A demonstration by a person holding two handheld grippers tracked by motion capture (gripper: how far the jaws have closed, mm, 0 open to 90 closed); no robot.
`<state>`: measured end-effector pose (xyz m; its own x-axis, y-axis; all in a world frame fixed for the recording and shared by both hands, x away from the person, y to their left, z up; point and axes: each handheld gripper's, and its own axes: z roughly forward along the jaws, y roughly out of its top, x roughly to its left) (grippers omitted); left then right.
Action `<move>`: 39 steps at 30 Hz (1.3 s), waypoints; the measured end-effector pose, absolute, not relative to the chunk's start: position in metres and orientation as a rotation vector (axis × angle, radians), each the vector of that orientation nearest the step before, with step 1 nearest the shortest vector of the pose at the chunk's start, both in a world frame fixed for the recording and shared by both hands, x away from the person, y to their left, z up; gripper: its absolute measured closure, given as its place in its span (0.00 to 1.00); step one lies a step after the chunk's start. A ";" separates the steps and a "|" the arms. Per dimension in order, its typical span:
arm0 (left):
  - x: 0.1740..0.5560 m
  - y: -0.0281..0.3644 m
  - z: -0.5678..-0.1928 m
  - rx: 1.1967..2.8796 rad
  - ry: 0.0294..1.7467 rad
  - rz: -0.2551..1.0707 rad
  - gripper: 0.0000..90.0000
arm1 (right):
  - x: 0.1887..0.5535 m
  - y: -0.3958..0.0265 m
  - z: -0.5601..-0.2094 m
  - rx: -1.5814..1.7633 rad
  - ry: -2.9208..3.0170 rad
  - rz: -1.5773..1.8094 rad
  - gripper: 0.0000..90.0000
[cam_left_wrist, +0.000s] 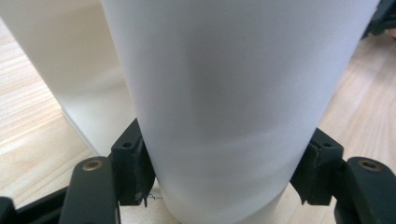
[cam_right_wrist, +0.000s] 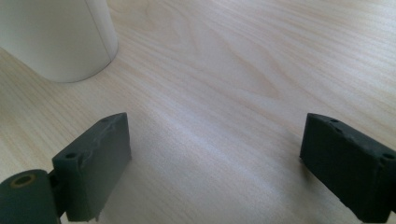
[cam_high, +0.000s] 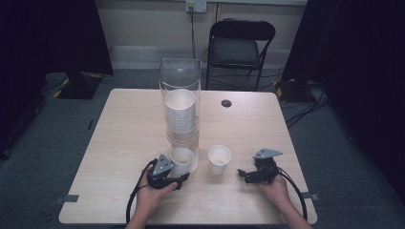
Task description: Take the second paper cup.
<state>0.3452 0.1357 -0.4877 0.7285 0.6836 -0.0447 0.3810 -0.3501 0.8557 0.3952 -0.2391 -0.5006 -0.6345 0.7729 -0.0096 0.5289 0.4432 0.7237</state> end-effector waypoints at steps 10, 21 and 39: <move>0.335 0.116 -0.491 1.995 0.720 0.348 0.37 | 0.393 -0.247 -0.490 1.151 2.387 0.943 0.22; 0.330 0.096 -0.491 1.992 0.663 0.282 0.37 | 0.392 -0.249 -0.461 1.154 2.460 1.122 0.33; 0.332 0.068 -0.496 2.066 0.581 0.247 0.36 | 0.372 -0.222 -0.448 0.947 2.527 1.164 0.31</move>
<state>0.3322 0.0680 -0.4964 0.8672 0.4950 -0.0532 0.3048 -0.4434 0.8429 0.3721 -0.2223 -0.4481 -0.7740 0.6282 0.0795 0.4686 0.4838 0.7391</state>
